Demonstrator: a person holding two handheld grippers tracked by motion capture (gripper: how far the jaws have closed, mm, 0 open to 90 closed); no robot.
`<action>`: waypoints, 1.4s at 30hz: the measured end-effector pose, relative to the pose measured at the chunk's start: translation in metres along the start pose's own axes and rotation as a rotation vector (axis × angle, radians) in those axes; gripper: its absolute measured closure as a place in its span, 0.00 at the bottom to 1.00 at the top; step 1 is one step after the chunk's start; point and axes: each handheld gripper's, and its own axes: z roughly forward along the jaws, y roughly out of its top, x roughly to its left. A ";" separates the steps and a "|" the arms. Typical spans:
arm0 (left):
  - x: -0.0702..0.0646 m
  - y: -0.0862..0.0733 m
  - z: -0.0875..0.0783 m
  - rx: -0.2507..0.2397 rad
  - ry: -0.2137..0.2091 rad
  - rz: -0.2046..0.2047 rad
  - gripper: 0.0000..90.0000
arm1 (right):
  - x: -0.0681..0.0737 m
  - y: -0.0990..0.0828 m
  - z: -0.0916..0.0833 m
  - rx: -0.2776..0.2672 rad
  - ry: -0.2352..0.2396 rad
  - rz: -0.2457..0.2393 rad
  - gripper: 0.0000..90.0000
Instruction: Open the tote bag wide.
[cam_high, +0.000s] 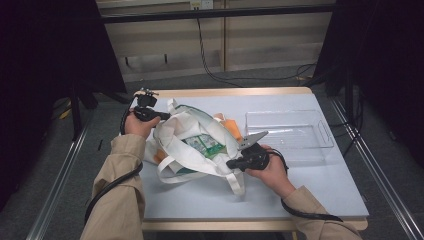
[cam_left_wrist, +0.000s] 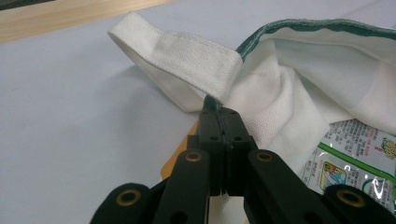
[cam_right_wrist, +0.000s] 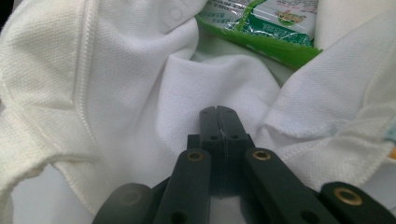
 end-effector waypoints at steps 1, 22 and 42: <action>0.001 -0.001 0.001 0.006 -0.003 -0.001 0.99 | 0.000 0.000 0.000 -0.001 0.002 0.000 1.00; 0.009 -0.013 0.018 0.017 -0.011 -0.034 0.99 | 0.000 0.004 0.002 0.008 0.003 -0.003 0.98; -0.009 -0.014 -0.050 -0.057 -0.028 0.013 0.70 | 0.003 0.024 -0.005 -0.004 -0.034 -0.062 0.75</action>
